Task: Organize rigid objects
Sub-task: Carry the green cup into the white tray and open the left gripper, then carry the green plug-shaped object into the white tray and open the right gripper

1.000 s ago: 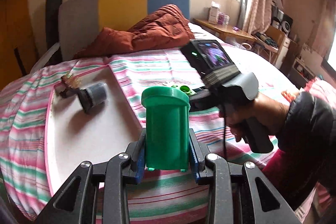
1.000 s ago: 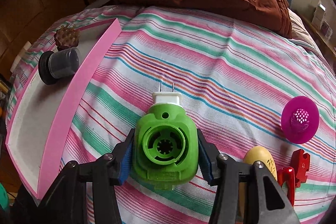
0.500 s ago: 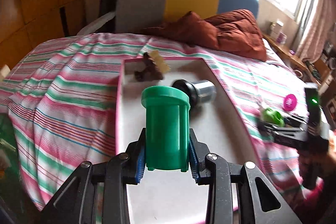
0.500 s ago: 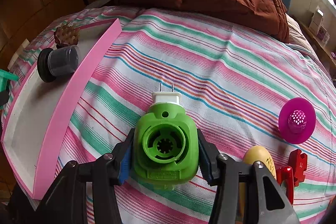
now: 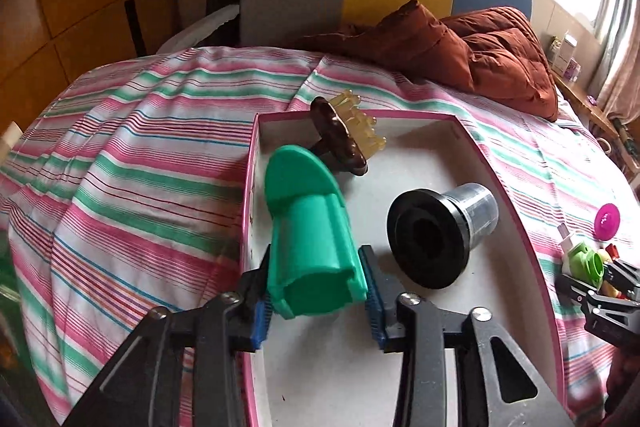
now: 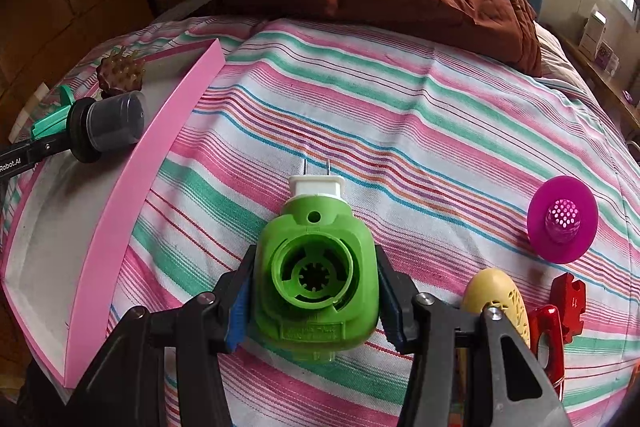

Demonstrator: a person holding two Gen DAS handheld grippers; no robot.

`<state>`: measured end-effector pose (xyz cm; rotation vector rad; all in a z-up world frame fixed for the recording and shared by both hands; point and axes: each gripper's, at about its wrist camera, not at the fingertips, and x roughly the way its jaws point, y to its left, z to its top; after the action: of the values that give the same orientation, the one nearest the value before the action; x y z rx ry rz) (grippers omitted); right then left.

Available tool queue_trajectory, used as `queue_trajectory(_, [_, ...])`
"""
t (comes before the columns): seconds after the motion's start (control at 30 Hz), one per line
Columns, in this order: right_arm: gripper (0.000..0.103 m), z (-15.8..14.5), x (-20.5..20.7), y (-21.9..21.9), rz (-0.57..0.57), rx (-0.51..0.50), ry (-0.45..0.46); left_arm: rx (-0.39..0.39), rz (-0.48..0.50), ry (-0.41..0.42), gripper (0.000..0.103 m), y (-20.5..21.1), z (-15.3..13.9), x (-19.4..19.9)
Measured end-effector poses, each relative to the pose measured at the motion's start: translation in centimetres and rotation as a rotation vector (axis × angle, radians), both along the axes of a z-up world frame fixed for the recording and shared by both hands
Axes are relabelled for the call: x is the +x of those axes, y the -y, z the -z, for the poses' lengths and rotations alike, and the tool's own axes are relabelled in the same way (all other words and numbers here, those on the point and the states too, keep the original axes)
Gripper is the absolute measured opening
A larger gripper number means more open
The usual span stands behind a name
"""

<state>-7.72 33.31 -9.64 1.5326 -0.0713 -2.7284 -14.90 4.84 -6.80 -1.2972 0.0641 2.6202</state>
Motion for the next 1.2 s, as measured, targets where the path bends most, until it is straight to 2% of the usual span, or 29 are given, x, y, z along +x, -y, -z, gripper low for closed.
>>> queue_trajectory(0.1, [0.053,0.0,0.0,0.1,0.006,0.000,-0.001,-0.002,-0.008,-0.038,0.048,0.1,-0.7,1.1])
queue_trajectory(0.43, [0.053,0.1,0.3,0.4,0.029,0.023,-0.026,0.032,0.031,-0.132,0.050,0.5,-4.6,5.7])
queue_trajectory(0.63, [0.053,0.1,0.5,0.6,0.054,0.036,-0.035,0.049,0.022,-0.163,0.053,0.7,-6.3,8.2])
queue_trajectory(0.87, [0.053,0.1,0.8,1.1,0.098,0.063,-0.041,0.058,0.013,-0.169,0.057,1.2,-6.7,10.3])
queue_trajectory(1.2, [0.052,0.3,1.6,1.8,0.142,0.096,-0.081,0.060,-0.003,-0.140,0.058,2.2,-5.7,12.3])
